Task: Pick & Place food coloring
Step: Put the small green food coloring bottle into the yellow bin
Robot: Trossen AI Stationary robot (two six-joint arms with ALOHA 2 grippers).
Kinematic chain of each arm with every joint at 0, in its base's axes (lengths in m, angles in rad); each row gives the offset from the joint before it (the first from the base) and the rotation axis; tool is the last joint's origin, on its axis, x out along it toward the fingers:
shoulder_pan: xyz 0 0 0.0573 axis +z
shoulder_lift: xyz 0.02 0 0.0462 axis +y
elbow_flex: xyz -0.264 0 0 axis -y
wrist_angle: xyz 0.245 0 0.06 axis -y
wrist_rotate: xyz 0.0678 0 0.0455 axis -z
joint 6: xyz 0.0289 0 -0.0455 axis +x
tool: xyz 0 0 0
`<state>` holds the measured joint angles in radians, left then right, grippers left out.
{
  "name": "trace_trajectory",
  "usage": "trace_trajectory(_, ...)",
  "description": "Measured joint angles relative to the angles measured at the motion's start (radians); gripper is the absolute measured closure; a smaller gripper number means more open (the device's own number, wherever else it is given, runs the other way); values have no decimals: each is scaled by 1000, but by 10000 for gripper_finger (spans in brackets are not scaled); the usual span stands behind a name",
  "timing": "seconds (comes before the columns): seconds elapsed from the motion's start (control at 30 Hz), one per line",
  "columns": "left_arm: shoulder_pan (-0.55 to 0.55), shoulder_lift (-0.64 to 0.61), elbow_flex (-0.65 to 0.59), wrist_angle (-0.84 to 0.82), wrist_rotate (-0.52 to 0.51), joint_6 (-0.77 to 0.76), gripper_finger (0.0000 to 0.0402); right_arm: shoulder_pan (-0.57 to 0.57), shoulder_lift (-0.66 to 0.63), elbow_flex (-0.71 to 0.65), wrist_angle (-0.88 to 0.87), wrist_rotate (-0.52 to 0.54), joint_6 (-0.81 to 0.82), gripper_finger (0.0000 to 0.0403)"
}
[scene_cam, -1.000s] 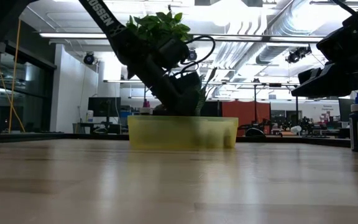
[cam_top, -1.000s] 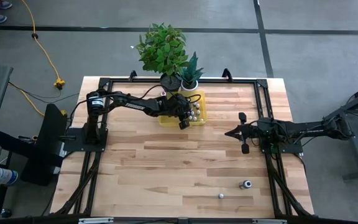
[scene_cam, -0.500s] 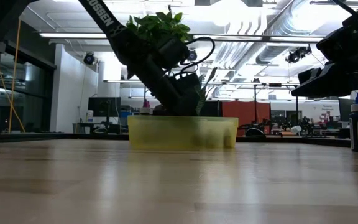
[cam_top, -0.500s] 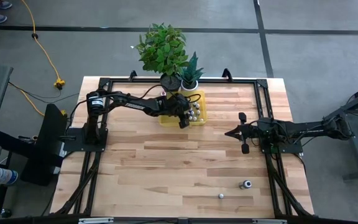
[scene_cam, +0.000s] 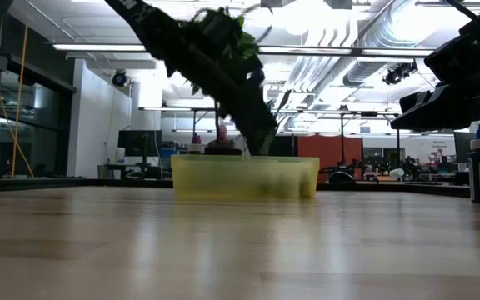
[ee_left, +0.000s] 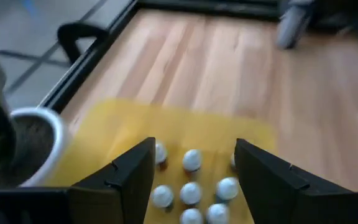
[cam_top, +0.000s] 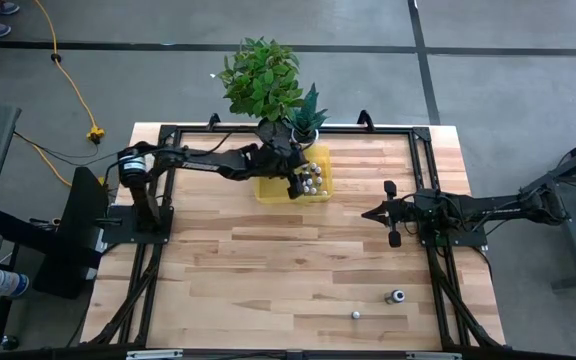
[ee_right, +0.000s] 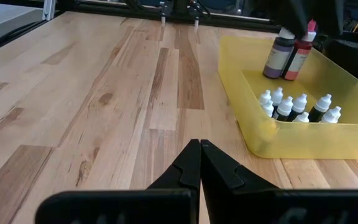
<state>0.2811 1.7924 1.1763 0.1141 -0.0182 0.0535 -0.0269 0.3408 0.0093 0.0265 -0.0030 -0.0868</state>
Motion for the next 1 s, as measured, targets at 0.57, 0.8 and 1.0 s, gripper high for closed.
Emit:
trace_trajectory(0.57,-150,-95,97,-17,435,137,190,0,0,0,0,0,0,402)
trace_trajectory(0.8,-254,-94,220,-144,344,259,190,0,0,0,0,0,0,402)
trace_trajectory(1.0,-341,-18,411,-339,257,283,190,0,0,0,0,0,0,402)
